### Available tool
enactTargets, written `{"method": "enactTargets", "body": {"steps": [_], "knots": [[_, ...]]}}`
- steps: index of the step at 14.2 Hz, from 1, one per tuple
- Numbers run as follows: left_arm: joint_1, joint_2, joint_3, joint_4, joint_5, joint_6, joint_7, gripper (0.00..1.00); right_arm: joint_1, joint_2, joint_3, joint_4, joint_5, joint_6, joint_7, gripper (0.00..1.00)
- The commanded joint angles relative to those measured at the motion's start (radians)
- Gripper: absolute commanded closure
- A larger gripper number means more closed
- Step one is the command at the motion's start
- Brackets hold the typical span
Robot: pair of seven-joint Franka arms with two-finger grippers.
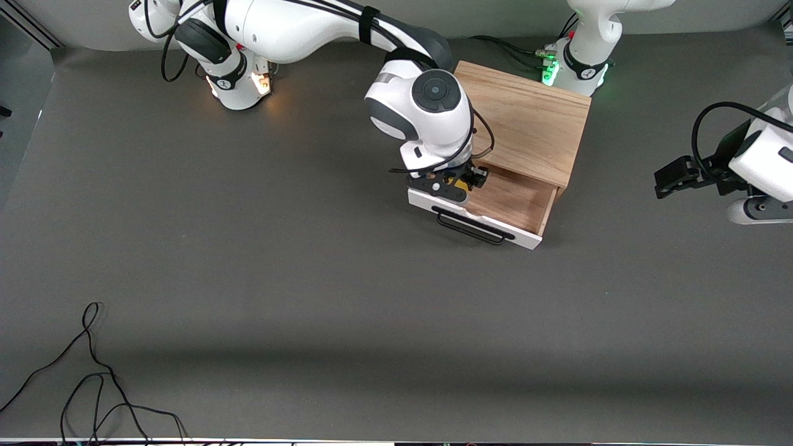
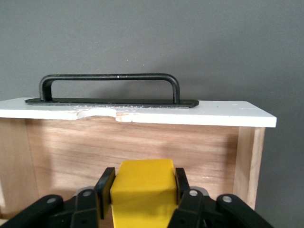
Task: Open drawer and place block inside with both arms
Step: 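Carry the yellow cube with the right gripper over the open drawer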
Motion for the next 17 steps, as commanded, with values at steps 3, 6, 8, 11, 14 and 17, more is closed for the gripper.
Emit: {"method": "enactTargets", "body": {"steps": [3, 6, 8, 11, 14, 17], "knots": [[0.003, -0.028, 0.002, -0.044, 0.01, 0.02, 0.024, 0.0, 0.041, 0.027, -0.029, 0.018, -0.028, 0.016, 0.022, 0.79], [-0.007, -0.039, 0.029, -0.053, 0.007, 0.019, 0.053, 0.0, 0.053, 0.05, -0.054, 0.018, -0.028, 0.042, 0.022, 0.78], [0.003, -0.038, 0.039, -0.056, 0.001, 0.003, 0.09, 0.0, 0.055, 0.058, -0.054, 0.018, -0.028, 0.045, 0.024, 0.73], [0.003, -0.039, 0.046, -0.056, 0.001, 0.002, 0.105, 0.0, 0.055, 0.06, -0.054, 0.009, -0.028, 0.059, 0.024, 0.7], [0.003, -0.044, 0.046, -0.062, -0.001, 0.006, 0.105, 0.0, 0.055, 0.06, -0.054, 0.006, -0.039, 0.062, 0.024, 0.07], [-0.003, -0.109, 0.046, -0.159, 0.001, 0.052, 0.104, 0.0, 0.055, 0.056, -0.054, 0.012, -0.05, 0.062, 0.022, 0.0]]}}
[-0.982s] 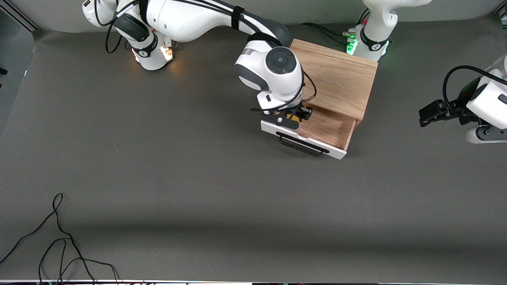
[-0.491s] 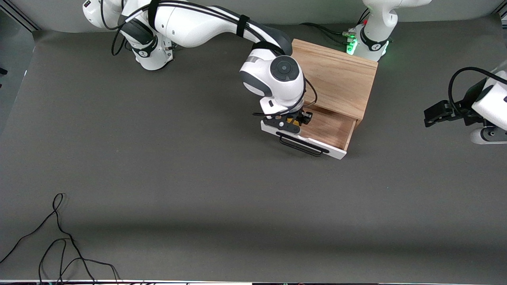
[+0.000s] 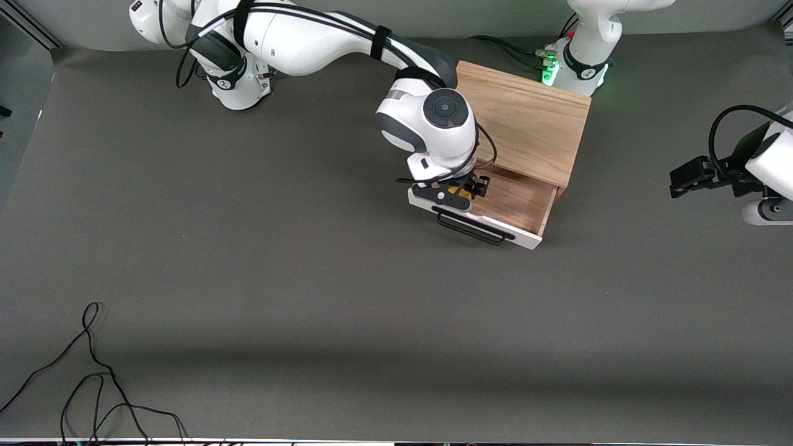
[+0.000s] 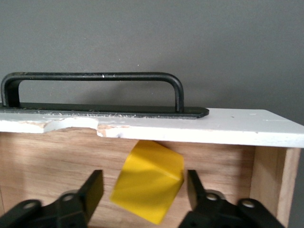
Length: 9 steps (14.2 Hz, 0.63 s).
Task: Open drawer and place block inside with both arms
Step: 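Open the right gripper to drop the cube into the drawer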
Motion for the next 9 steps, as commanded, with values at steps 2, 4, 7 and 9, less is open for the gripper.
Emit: {"method": "enactTargets", "body": {"steps": [2, 4, 7, 9], "knots": [[-0.019, -0.137, 0.005, -0.175, 0.004, 0.069, 0.019, 0.0, 0.013, -0.012, -0.01, 0.019, -0.029, 0.004, 0.021, 0.0], [-0.039, -0.184, 0.005, -0.238, 0.008, 0.089, 0.006, 0.0, 0.006, -0.051, -0.01, 0.025, -0.027, -0.006, 0.019, 0.0], [-0.031, -0.179, 0.002, -0.236, 0.008, 0.081, 0.015, 0.0, -0.037, -0.142, -0.016, 0.027, -0.027, -0.065, 0.005, 0.0], [-0.028, -0.174, 0.002, -0.235, 0.007, 0.076, 0.02, 0.0, -0.135, -0.225, -0.004, 0.013, -0.019, -0.088, -0.034, 0.0]]}}
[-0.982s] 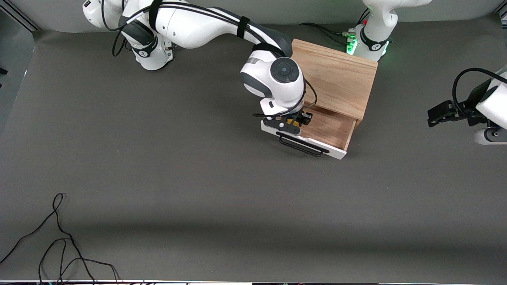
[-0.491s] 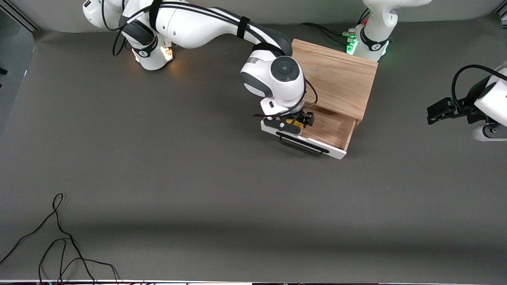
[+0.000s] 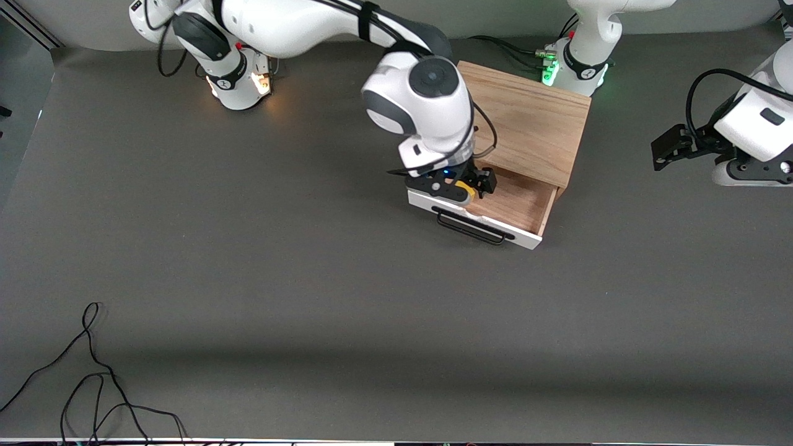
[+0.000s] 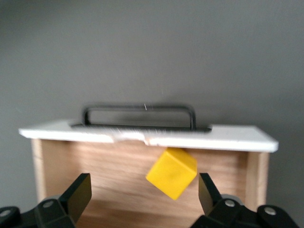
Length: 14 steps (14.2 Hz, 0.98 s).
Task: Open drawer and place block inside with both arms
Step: 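Open the right gripper to drop the cube into the drawer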
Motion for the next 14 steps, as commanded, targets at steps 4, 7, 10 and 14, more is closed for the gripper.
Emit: {"method": "enactTargets", "body": {"steps": [4, 7, 10, 14], "knots": [[0.003, -0.021, 0.005, -0.035, 0.002, 0.019, 0.02, 0.0, -0.303, -0.264, 0.015, -0.134, -0.001, -0.122, -0.284, 0.0], [0.005, -0.018, 0.005, -0.033, -0.001, 0.028, 0.02, 0.0, -0.465, -0.367, 0.014, -0.22, 0.065, -0.203, -0.462, 0.0], [0.006, -0.015, 0.007, -0.032, -0.002, 0.031, 0.02, 0.0, -0.611, -0.437, 0.003, -0.249, 0.086, -0.32, -0.741, 0.0], [0.006, -0.012, 0.007, -0.03, -0.002, 0.037, 0.018, 0.0, -0.634, -0.583, -0.226, -0.385, 0.227, -0.34, -1.086, 0.0]]}}
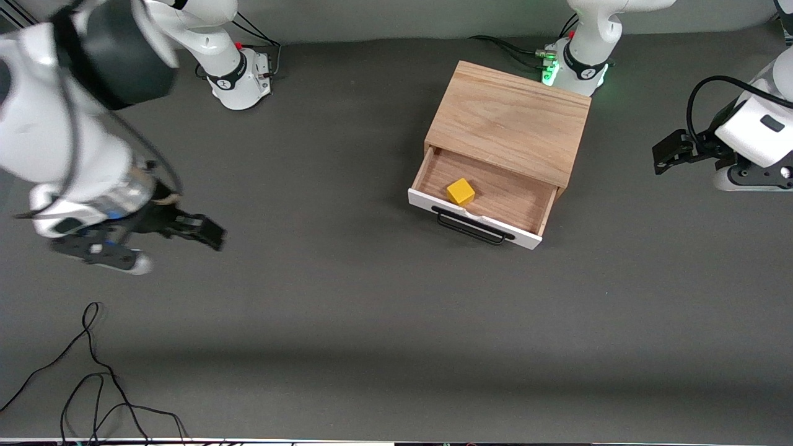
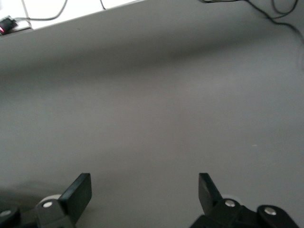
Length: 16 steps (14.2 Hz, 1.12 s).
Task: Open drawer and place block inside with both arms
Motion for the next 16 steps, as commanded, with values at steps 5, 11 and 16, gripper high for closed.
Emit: {"method": "enactTargets", "body": {"steps": [5, 11, 16], "knots": [[0.006, -0.01, 0.01, -0.018, -0.001, 0.011, 0.004, 0.0, 0.019, -0.288, -0.238, -0.363, 0.119, 0.065, -0.28, 0.0], [0.036, -0.001, 0.01, 0.011, 0.007, -0.009, 0.003, 0.0, 0.019, -0.276, -0.252, -0.384, 0.118, 0.117, -0.334, 0.0], [0.041, -0.004, 0.011, 0.054, 0.012, -0.072, 0.006, 0.0, 0.019, -0.282, -0.252, -0.383, 0.098, 0.102, -0.385, 0.0]]}}
